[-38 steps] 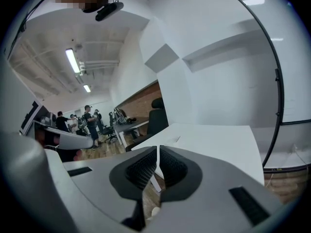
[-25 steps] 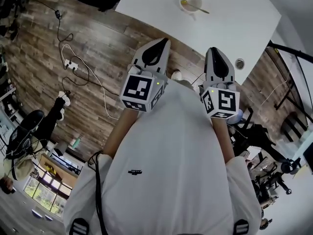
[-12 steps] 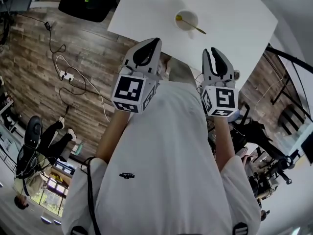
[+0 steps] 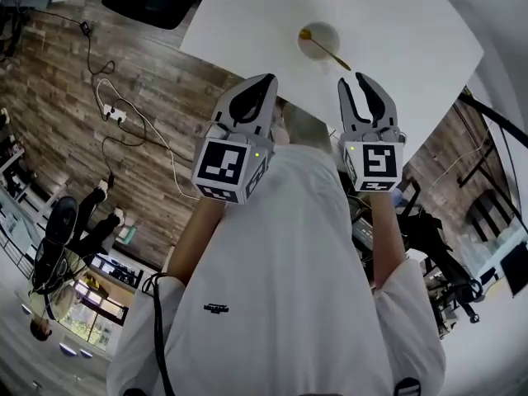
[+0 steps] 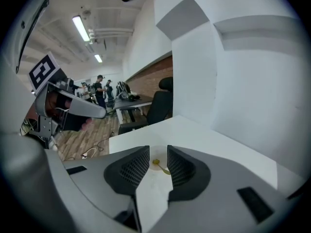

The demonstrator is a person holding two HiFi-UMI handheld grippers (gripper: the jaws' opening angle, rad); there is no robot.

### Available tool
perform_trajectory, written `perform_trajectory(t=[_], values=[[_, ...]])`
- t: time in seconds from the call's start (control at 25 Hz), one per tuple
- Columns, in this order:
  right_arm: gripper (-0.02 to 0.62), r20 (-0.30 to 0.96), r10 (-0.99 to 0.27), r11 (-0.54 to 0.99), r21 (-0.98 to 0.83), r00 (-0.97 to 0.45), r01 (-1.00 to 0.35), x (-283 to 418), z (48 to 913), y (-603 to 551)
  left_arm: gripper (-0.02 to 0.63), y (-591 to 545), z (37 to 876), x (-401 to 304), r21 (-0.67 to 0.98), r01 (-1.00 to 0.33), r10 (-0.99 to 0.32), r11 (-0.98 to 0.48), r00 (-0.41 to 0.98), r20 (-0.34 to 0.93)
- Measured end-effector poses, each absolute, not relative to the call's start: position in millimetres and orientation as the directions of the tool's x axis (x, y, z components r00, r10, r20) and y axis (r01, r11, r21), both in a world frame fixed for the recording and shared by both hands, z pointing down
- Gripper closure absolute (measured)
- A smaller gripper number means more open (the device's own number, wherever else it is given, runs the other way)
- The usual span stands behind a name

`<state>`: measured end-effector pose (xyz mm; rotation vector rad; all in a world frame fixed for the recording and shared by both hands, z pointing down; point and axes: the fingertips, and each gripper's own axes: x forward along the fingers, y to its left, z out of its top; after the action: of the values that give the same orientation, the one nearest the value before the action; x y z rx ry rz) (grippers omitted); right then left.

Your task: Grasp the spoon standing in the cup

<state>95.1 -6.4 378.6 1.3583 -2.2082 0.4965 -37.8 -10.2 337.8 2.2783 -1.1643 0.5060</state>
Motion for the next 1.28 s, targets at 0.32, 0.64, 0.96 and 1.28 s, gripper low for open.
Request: perform_trajectory(t=[0.32, 0.64, 0.96, 1.28], values=[[0.495, 0.642, -0.674, 0.476, -0.001, -0.365, -0.880, 102, 422, -17, 0.595, -10, 359, -36, 0.285, -0.843, -0.622, -0.456, 0.531, 0.576], [0.495, 0.671, -0.631, 0.523, -0.003, -0.390, -0.852, 95, 452, -23, 0.595, -6, 382, -39, 0.285, -0.859, -0.616, -0.426, 0.506, 0.604], [0.552, 0.725, -0.567, 0.588, 0.024, -0.391, -0.808, 92, 465, -26, 0.595, 0, 394, -31, 0.285, -0.861, -0.601, -0.422, 0.501, 0.623], [0.558, 0.714, -0.579, 0.571, 0.010, -0.393, -0.821, 92, 460, -19, 0.595, -2, 394, -29, 0.279, -0.855, -0.598, -0.438, 0.509, 0.619]])
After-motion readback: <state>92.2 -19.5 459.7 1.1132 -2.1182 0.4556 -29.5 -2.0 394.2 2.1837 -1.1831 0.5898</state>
